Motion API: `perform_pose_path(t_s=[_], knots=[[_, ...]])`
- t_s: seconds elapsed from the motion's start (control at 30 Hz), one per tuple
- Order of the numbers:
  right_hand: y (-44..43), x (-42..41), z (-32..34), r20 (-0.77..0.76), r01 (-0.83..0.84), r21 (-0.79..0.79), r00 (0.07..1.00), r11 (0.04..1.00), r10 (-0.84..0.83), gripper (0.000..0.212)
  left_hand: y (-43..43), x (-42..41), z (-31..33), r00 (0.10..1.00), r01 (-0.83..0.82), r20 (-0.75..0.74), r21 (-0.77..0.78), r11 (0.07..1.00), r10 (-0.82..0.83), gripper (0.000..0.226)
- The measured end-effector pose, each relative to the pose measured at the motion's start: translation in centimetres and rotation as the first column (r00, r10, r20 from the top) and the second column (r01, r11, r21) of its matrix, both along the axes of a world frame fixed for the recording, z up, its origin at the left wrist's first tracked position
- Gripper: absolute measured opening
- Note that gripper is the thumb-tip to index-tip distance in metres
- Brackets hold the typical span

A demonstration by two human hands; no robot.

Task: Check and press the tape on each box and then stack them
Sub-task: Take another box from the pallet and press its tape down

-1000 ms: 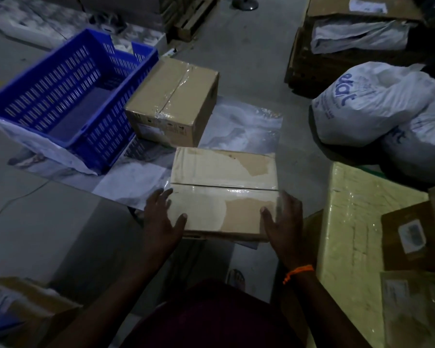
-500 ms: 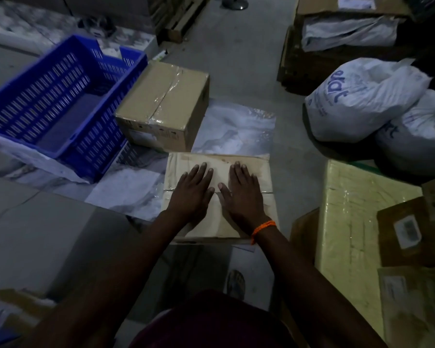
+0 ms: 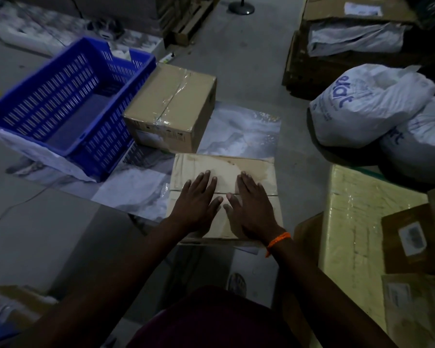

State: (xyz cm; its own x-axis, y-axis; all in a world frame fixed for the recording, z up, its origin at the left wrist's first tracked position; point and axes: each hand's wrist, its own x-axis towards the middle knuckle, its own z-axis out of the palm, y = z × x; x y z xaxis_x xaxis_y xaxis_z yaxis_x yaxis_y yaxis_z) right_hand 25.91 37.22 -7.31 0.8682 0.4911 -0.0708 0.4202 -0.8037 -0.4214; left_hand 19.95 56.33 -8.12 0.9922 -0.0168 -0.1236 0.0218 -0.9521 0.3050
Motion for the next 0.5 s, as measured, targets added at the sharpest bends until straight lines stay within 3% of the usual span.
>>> perform_pose_path(t_s=[0.23, 0.37, 0.5], knots=[[-5.9, -7.7, -1.3, 0.075, -0.099, -0.123, 0.991, 0.987, 0.109, 0.077, 0.8, -9.4, -1.1, 0.991, 0.079, 0.101, 0.093, 0.993, -0.088, 0.064], [-6.4, -8.3, -1.7, 0.134, -0.089, -0.142, 0.985, 0.986, 0.108, 0.075, 0.8, -10.3, -1.3, 0.983, 0.086, 0.151, 0.117, 0.989, -0.104, 0.061], [-6.2, -8.3, -1.7, 0.095, -0.073, -0.151, 0.992, 0.986, 0.088, 0.075, 0.7, -10.0, -1.5, 0.986, 0.078, 0.138, 0.107, 0.991, -0.092, 0.062]])
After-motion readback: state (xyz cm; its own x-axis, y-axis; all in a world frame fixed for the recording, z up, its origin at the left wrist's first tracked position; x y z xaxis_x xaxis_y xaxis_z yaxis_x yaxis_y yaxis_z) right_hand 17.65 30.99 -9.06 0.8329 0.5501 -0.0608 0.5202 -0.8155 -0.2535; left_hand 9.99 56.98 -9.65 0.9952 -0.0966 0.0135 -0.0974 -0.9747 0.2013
